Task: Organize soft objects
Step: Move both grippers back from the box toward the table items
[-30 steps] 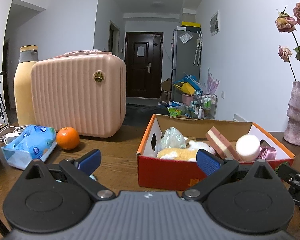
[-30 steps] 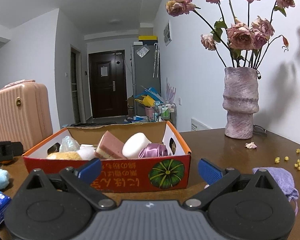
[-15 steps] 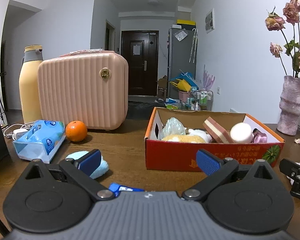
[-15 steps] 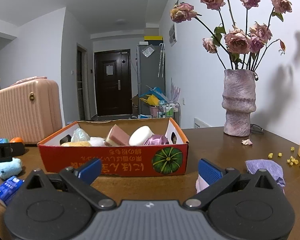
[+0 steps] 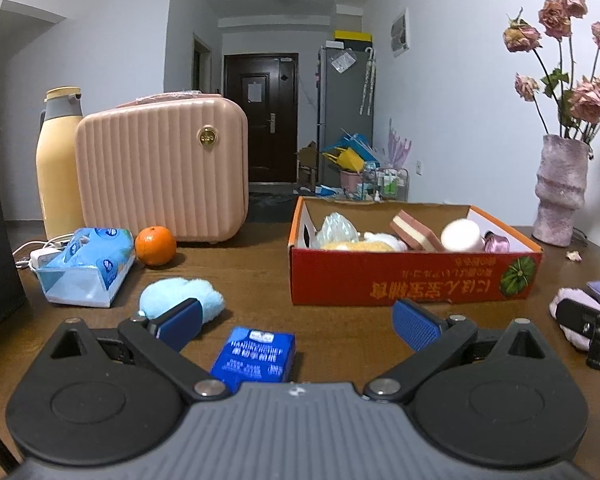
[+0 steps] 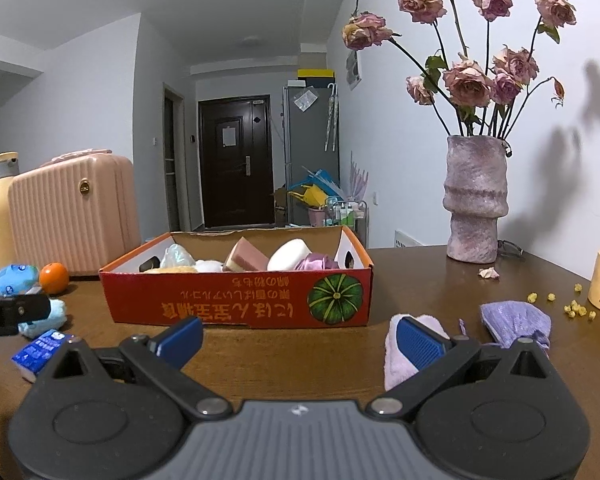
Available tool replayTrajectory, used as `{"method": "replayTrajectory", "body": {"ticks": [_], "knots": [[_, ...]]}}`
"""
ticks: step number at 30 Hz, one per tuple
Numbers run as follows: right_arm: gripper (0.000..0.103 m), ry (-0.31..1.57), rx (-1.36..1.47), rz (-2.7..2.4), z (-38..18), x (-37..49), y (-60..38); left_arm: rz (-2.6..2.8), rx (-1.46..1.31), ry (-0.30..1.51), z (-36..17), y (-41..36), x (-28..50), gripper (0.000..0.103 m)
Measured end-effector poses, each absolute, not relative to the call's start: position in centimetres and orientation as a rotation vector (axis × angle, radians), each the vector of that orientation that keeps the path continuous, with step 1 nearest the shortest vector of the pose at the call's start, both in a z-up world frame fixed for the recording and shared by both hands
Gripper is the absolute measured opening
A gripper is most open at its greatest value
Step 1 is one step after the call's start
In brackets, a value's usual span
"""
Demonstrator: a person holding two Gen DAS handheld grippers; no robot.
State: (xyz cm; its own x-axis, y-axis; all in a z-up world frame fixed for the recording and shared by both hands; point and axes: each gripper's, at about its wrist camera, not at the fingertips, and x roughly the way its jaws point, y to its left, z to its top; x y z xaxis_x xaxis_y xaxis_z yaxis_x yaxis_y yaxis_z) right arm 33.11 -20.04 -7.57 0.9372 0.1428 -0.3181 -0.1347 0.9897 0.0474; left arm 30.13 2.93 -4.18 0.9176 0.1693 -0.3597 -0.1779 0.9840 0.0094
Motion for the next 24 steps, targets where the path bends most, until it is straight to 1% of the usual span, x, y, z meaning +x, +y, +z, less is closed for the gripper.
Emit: {"method": "replayTrajectory", "body": {"ticks": [11, 17, 24], "knots": [[0.103, 0.339, 0.043, 0.138, -7.7, 32.5, -20.8, 0.154, -0.020, 0.417, -5.0, 4.0, 29.0, 0.103], [0.103, 0.347, 0.048, 0.130, -7.8, 32.6, -20.9, 0.169, -0.022, 0.471, -5.8, 5.4, 30.1, 0.103], [0.103, 0.356, 0.046, 0.121, -8.0, 32.8, -20.9, 0.172, -0.031, 0.574, -7.5, 7.5, 32.4, 0.103]]}}
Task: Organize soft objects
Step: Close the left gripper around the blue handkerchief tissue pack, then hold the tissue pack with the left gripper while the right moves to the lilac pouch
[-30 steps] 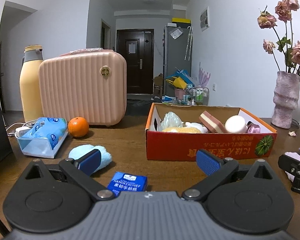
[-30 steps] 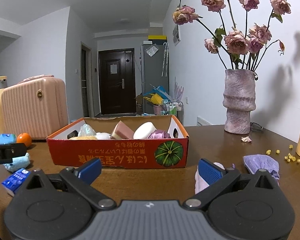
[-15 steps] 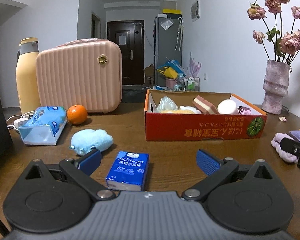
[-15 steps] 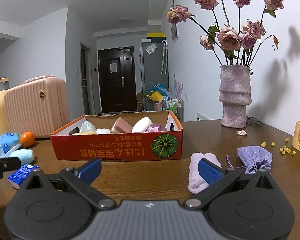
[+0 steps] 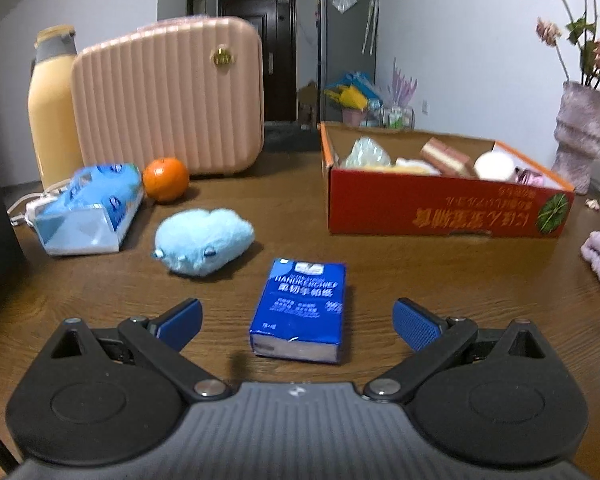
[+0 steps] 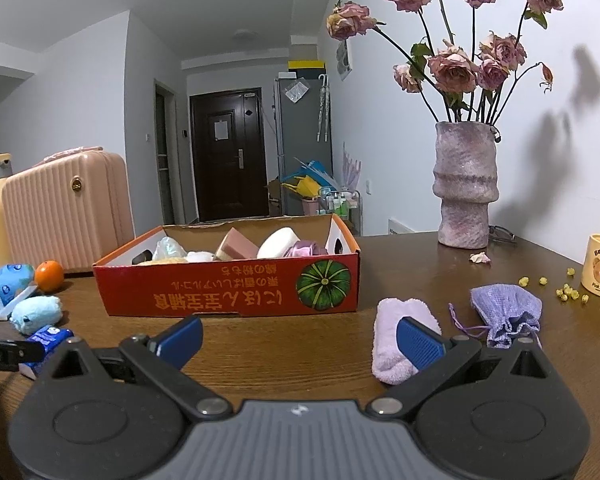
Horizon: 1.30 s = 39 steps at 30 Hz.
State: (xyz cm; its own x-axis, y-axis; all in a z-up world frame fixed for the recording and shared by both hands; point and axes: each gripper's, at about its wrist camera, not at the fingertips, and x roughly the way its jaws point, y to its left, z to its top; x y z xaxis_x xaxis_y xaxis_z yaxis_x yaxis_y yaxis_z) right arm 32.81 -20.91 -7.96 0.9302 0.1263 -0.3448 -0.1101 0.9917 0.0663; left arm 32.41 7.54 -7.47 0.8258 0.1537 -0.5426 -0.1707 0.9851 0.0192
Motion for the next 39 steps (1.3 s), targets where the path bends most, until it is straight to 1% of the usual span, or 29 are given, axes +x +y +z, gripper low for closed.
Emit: {"method": "replayTrajectory", "body": {"ticks": [8, 14, 16, 19, 20, 21, 22, 23, 24, 26, 39], "knots": [[0.103, 0.371, 0.042, 0.106, -8.2, 33.2, -20.9, 0.150, -0.041, 0.640, -8.5, 8.9, 34.8, 0.103], [0.103, 0.378, 0.040, 0.095, -8.3, 33.3, -21.0, 0.133, -0.024, 0.654, -8.7, 9.0, 36.0, 0.103], [0.103, 0.381, 0.039, 0.092, -8.3, 33.3, -21.0, 0.132, -0.013, 0.652, -8.7, 8.8, 36.1, 0.098], [0.103, 0.385, 0.038, 0.089, -8.4, 33.4, -21.0, 0.117, -0.013, 0.658, -8.8, 8.6, 36.1, 0.086], [0.103, 0.385, 0.037, 0.088, -8.4, 33.4, -21.0, 0.112, -0.013, 0.661, -8.8, 8.6, 36.2, 0.078], [0.103, 0.385, 0.037, 0.087, -8.4, 33.4, -21.0, 0.104, -0.015, 0.666, -8.9, 8.6, 36.2, 0.073], [0.103, 0.385, 0.036, 0.085, -8.4, 33.4, -21.0, 0.101, -0.018, 0.670, -8.9, 8.6, 36.2, 0.070], [0.103, 0.385, 0.037, 0.085, -8.4, 33.4, -21.0, 0.103, -0.018, 0.674, -9.0, 8.6, 36.3, 0.062], [0.103, 0.385, 0.038, 0.085, -8.4, 33.4, -21.1, 0.102, -0.022, 0.679, -9.0, 8.7, 36.4, 0.056], [0.103, 0.385, 0.038, 0.086, -8.4, 33.4, -21.0, 0.095, -0.030, 0.679, -9.0, 8.8, 36.3, 0.053], [0.103, 0.379, 0.041, 0.098, -8.3, 33.3, -21.0, 0.117, -0.025, 0.633, -8.4, 8.8, 35.6, 0.053]]}}
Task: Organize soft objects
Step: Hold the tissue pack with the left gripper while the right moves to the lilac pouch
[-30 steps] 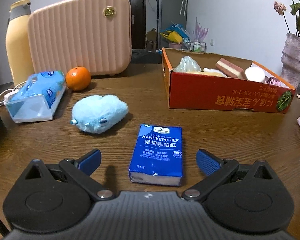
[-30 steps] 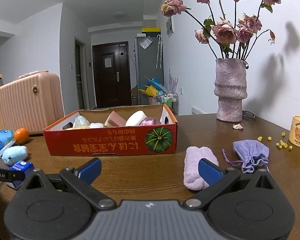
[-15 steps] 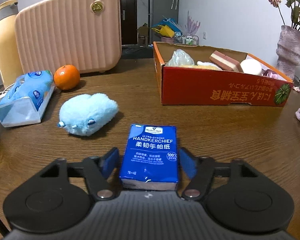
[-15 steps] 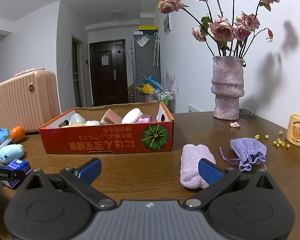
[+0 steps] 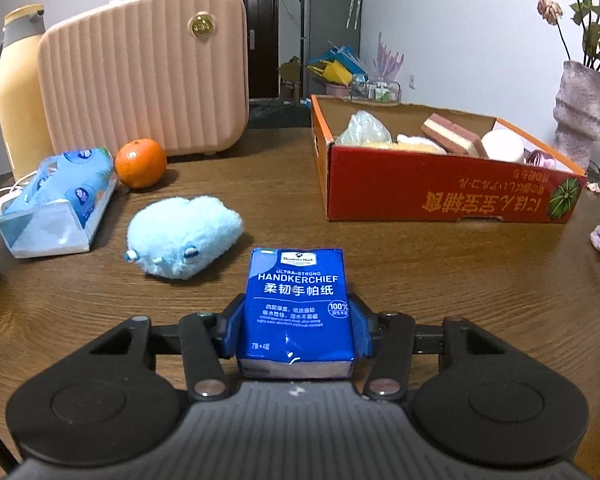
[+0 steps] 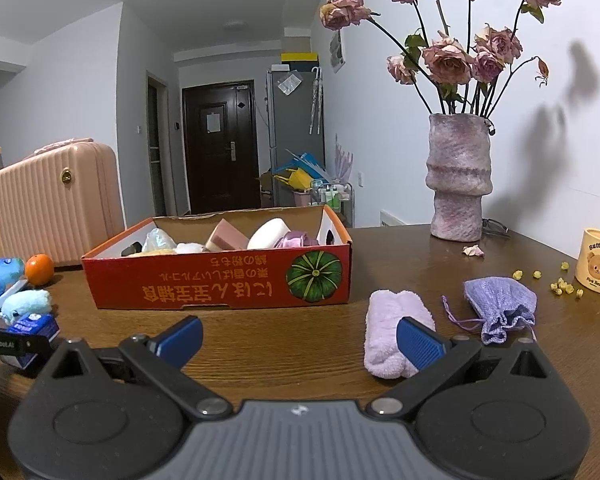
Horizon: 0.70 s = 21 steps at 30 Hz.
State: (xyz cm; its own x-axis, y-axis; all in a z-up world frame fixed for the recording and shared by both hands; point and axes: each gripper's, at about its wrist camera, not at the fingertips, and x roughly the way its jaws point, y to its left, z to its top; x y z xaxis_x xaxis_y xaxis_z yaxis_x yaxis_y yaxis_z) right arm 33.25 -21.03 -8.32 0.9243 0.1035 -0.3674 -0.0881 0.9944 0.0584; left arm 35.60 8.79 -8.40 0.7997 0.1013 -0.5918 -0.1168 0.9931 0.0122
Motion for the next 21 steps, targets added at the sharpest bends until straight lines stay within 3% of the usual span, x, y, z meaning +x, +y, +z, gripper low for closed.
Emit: {"method": "replayTrajectory", "body": {"ticks": [21], "knots": [[0.103, 0.353, 0.061, 0.122, -7.9, 32.8, -21.2, 0.159, -0.046, 0.450, -5.7, 6.2, 31.8, 0.053]]}}
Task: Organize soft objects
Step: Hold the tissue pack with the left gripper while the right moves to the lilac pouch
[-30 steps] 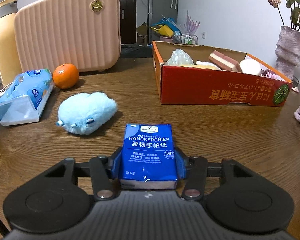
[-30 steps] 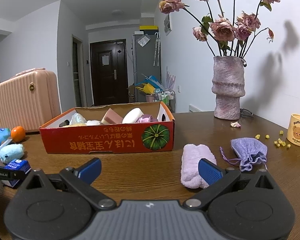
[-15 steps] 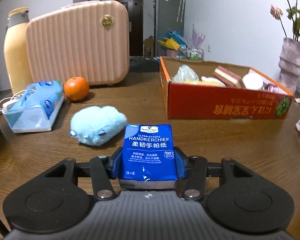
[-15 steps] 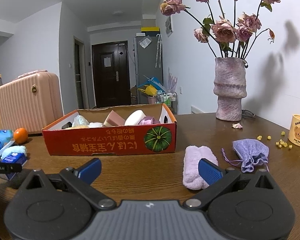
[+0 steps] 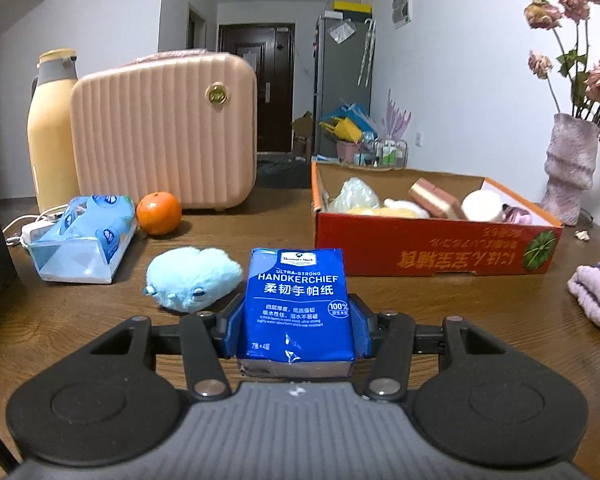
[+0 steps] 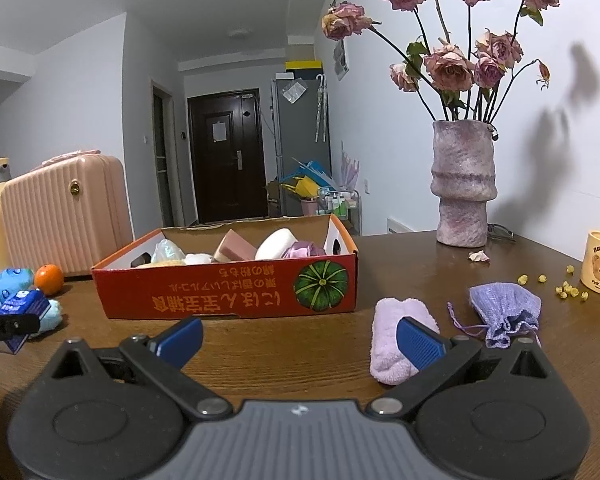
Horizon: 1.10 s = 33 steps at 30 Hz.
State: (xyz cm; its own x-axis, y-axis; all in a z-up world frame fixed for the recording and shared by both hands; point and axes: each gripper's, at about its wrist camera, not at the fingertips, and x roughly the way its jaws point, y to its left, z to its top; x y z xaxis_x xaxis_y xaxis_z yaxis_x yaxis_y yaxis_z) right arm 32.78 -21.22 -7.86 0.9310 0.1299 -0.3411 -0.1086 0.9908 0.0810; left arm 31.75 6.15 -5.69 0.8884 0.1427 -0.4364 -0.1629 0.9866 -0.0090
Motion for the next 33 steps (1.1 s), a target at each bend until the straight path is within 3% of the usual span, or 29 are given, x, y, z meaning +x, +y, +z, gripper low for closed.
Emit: {"method": "replayTrajectory", "body": {"ticks": [21, 33], "knots": [[0.103, 0.329, 0.060, 0.141, -7.3, 32.3, -21.6, 0.102, -0.032, 0.413, -5.3, 1.6, 29.8, 0.053], [0.103, 0.337, 0.078, -0.011, -7.5, 34.7, -27.4, 0.106, -0.032, 0.415, -5.4, 1.6, 29.8, 0.053]]}}
